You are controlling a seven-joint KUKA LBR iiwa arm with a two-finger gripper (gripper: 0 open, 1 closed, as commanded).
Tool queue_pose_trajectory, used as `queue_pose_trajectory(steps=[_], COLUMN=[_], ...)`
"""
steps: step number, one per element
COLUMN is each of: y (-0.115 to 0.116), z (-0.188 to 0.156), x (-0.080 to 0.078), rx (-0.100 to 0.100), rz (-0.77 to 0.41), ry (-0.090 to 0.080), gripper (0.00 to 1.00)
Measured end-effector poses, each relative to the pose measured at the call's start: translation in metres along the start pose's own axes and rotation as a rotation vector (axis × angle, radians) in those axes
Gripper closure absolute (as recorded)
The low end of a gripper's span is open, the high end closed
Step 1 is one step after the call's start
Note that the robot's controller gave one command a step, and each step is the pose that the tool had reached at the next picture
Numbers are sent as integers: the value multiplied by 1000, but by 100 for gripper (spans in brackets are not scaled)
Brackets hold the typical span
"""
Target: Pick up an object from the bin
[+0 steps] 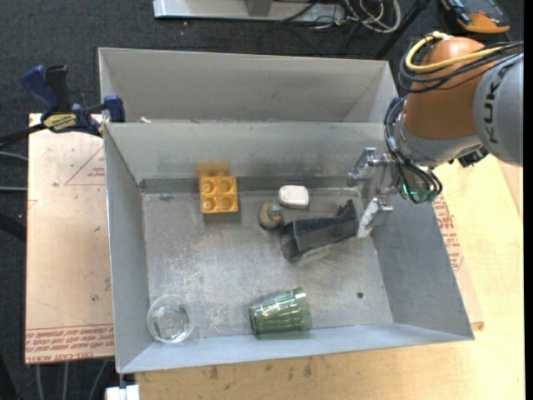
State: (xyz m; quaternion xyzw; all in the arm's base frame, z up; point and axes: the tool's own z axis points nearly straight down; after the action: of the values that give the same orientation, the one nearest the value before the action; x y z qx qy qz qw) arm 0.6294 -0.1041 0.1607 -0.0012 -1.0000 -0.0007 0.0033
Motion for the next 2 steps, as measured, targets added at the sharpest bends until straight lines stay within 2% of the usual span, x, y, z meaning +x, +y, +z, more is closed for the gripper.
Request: queue_pose_trajectory(steps=[1,2], y=[0,3], z=[-5,80], x=[-2,-3], rx=[1,-2], rz=[-1,-8], ry=[-8,-7], gripper=[0,100])
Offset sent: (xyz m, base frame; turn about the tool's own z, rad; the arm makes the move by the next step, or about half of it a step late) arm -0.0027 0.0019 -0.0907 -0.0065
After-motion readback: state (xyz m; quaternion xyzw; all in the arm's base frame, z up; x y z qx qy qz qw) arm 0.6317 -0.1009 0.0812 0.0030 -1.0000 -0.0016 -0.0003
